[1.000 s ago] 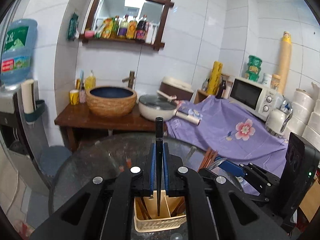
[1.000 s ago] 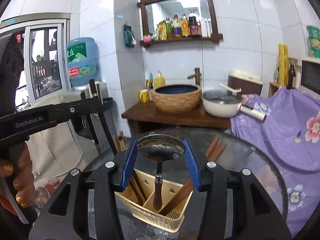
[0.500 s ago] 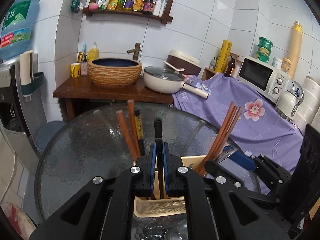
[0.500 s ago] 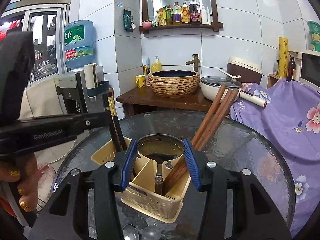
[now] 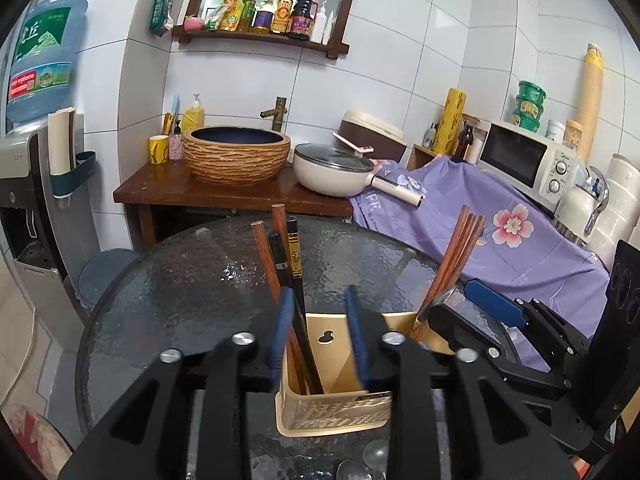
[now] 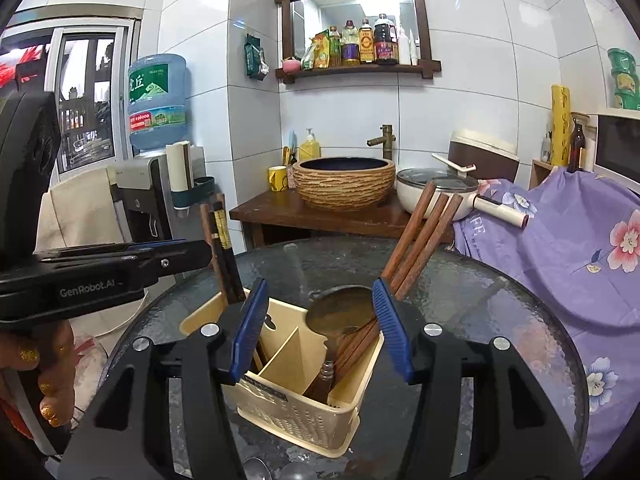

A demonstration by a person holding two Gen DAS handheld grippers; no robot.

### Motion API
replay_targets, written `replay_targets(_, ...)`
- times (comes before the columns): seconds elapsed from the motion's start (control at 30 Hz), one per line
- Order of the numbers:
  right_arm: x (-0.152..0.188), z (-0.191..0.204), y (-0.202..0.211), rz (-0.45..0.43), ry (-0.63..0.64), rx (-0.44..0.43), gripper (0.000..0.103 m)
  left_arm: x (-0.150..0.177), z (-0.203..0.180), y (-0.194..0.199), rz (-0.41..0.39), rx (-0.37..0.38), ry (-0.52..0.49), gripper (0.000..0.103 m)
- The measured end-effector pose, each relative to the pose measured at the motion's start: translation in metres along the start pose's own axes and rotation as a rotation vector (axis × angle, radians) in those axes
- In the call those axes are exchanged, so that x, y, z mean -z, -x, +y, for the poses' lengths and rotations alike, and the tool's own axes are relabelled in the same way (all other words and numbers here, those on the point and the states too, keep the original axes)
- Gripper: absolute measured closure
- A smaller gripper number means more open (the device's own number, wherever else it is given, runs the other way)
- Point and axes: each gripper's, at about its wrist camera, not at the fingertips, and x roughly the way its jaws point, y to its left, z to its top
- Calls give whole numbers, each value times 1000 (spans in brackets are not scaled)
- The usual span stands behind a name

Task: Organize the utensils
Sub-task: 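Lower the chopstick and spoon into the holder and open both tools, then move the left tool to the silver spoon while the right tool approaches the clear plastic spoon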

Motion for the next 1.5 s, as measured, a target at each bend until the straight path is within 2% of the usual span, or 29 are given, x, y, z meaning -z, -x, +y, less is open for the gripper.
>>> replay_targets(0.07, 1, 0, 9, -22, -1, 4, 46, 5, 3, 12, -36, -4, 16, 52)
replay_targets(0.1, 1, 0, 13, -29, -1, 6, 38, 7, 4, 16, -47, -9, 20, 46)
replay_targets(0.13, 3, 1, 20, -41, -2, 10, 35, 11, 5, 21, -55, -14, 23, 43)
replay_targets(0.3, 21, 6, 41, -38, 3, 22, 35, 38, 6, 39, -71, -46, 17, 20)
replay_targets(0.4, 35, 6, 49, -12, -13, 30, 34, 58, 8, 41, -50, -63, 16, 13)
replay_targets(0.53, 62, 1, 53, 54, -40, 51, 28, 95, 14, 27, 59, -83, 25, 13)
replay_targets(0.73, 102, -16, 48, 149, -124, 52, 27, 137, 11, -1, 210, -73, 36, 15)
replay_targets(1.0, 142, -37, 46, 224, -197, 122, 27, 165, -14, -23, 288, -71, -43, 34)
replay_targets(1.23, 157, -53, 49, 261, -245, 144, 27, 179, -25, -34, 340, -62, -58, 35)
replay_targets(1.5, 156, -57, 52, 268, -260, 139, 27, 188, -44, -45, 380, -77, -111, 40)
